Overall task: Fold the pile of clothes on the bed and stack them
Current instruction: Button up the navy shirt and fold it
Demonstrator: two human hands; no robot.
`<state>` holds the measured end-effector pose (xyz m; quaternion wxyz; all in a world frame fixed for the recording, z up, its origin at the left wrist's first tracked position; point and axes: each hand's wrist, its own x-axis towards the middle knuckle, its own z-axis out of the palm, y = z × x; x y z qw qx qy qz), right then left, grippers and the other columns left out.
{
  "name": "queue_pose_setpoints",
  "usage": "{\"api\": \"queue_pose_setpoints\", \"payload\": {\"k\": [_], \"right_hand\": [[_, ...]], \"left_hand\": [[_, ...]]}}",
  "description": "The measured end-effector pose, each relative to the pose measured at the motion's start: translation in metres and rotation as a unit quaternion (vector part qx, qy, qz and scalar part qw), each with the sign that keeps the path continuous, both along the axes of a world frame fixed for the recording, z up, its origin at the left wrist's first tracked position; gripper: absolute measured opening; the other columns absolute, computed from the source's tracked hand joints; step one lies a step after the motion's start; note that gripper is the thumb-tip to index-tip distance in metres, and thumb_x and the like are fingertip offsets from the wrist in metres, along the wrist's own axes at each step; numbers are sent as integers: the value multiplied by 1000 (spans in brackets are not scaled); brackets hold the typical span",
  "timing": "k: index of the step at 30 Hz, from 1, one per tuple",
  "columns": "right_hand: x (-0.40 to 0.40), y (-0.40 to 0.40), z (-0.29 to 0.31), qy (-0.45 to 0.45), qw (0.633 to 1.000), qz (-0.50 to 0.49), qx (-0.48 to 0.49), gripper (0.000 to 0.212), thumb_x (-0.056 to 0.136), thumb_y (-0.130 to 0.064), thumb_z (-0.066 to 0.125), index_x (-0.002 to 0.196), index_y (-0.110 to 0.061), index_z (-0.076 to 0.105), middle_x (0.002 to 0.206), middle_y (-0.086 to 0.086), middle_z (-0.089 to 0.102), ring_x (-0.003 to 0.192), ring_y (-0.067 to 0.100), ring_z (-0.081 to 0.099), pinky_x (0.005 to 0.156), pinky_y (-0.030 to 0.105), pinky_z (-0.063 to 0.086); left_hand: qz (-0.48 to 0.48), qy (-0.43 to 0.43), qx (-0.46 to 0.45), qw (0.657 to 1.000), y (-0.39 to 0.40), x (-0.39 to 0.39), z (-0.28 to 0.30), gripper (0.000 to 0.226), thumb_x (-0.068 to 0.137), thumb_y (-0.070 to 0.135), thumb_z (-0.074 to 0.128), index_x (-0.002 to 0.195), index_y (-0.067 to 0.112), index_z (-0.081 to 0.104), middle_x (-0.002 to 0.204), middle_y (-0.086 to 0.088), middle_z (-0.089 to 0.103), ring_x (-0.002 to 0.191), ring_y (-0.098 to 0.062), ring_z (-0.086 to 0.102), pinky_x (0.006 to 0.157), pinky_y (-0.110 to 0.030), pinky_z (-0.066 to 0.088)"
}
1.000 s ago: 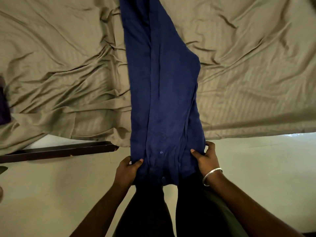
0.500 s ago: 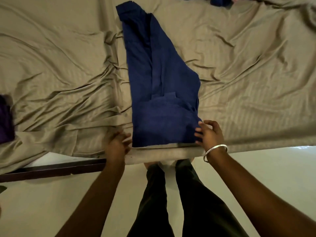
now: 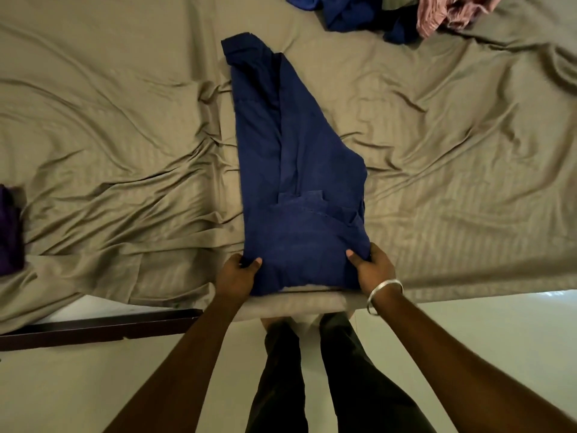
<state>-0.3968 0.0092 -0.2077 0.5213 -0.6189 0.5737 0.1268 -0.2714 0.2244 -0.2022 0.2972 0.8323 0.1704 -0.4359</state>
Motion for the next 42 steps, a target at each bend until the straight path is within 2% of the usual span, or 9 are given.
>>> {"api": "queue_pose_setpoints", "payload": {"k": [5,10,14,17,21,25,34,39,42], "right_hand": [[-24,-3,28,65,983,-115,127,28,71,-6,80,96,-8,67,94,15,72,87,38,68,76,55,58],[1,-26,64,-7,935,-223,276,12,86,-9,60,96,-7,65,69,5,72,47,19,63,33,19,41],[56,-52,75,-110,894,-323,291,18,94,-13,49,92,-3,64,70,9,73,54,17,69,48,23,57],[90,-67,69,-151,892,-326,274,31,95,-32,54,112,-6,61,93,19,69,79,30,70,63,35,62],[112,-77,30,-29,996,-70,38,45,88,-55,59,112,-17,64,98,5,62,85,27,59,80,40,49],[102,-54,-6,65,995,-23,-78,67,80,-59,68,124,-12,51,127,17,51,114,41,53,98,46,44],[80,-30,-13,-73,983,-62,-154,27,85,-47,65,89,-20,60,89,10,64,83,31,62,79,41,51],[58,-32,32,-59,984,-49,-163,15,86,-22,72,89,-18,58,80,1,61,79,27,61,67,30,43],[43,-39,49,-101,992,-61,-35,25,84,0,67,95,-23,67,85,6,68,84,28,65,62,28,48]], "left_hand": [[29,57,-13,998,18,-10,31,41,82,12,75,110,18,46,110,-9,57,96,-30,59,84,-45,52],[267,146,-84,949,-2,13,53,8,94,11,58,95,11,50,114,-19,62,79,-28,58,46,-23,51],[454,107,-191,864,-34,64,62,22,101,13,44,84,6,56,57,-10,66,45,-15,61,37,-14,46],[506,73,-262,819,-53,102,54,27,103,14,39,83,7,55,69,-9,67,53,-14,66,51,-19,54],[335,-28,-199,920,-63,116,17,26,95,36,52,107,15,58,100,-7,68,89,-22,67,86,-37,52],[12,-96,26,995,-54,81,-20,75,80,57,72,134,9,52,137,-18,51,128,-36,46,109,-45,38],[123,-174,-73,974,-65,71,-11,20,92,20,65,108,12,55,105,-8,64,101,-30,62,83,-36,50],[134,-159,-139,968,-45,37,30,50,91,14,62,130,42,45,118,10,61,100,-15,63,81,-40,57],[130,-107,-109,980,-29,24,60,40,90,6,60,108,41,67,113,9,68,105,-16,62,84,-34,51]]}}
